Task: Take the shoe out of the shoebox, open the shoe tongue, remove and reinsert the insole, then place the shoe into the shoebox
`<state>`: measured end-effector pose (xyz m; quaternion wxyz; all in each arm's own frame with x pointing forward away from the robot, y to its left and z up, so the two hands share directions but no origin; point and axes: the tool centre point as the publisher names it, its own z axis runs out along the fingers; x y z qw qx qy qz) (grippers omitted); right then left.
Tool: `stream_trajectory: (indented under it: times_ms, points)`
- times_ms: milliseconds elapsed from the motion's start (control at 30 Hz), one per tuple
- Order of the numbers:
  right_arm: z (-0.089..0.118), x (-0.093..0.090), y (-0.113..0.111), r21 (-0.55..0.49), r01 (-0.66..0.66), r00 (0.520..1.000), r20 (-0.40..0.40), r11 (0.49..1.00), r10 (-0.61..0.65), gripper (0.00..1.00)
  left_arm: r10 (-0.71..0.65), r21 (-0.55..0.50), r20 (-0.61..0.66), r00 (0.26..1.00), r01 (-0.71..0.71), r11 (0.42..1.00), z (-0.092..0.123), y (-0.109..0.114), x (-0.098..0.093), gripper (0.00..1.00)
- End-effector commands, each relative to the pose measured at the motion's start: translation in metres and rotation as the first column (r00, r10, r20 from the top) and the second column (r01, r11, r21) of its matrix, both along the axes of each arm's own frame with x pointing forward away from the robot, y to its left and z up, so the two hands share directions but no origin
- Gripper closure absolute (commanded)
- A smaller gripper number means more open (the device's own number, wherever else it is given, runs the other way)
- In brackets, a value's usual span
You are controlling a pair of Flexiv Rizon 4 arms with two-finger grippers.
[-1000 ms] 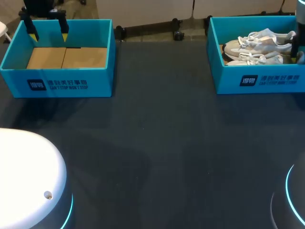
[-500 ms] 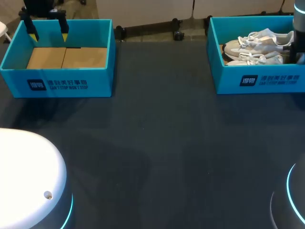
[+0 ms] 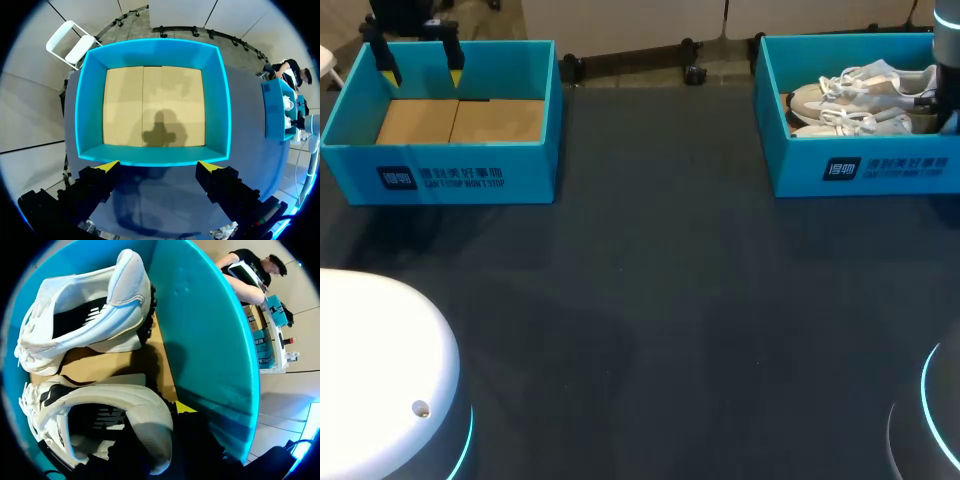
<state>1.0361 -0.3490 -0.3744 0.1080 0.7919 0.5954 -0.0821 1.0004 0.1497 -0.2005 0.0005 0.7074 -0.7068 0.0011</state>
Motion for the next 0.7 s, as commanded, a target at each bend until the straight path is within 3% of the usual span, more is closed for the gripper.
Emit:
stream_trajectory:
  times_ms: [33,600,700]
  points:
    - [0.013,-0.003,-0.002,-0.003,0.006,1.000,0.002,1.000,-0.006,1.00,0.000,0.001,0.000,1.000,0.000,1.000,0.000,0.000,0.000,0.00]
    - [0.073,-0.011,0.003,-0.035,-0.006,1.000,-0.012,0.999,0.006,1.00,0.000,0.001,0.000,1.000,0.000,1.000,0.000,0.000,0.000,0.00]
    - [0.093,-0.010,0.007,-0.008,-0.012,1.000,-0.006,1.000,0.012,1.00,0.000,0.001,0.000,1.000,0.000,1.000,0.000,0.000,0.000,0.00]
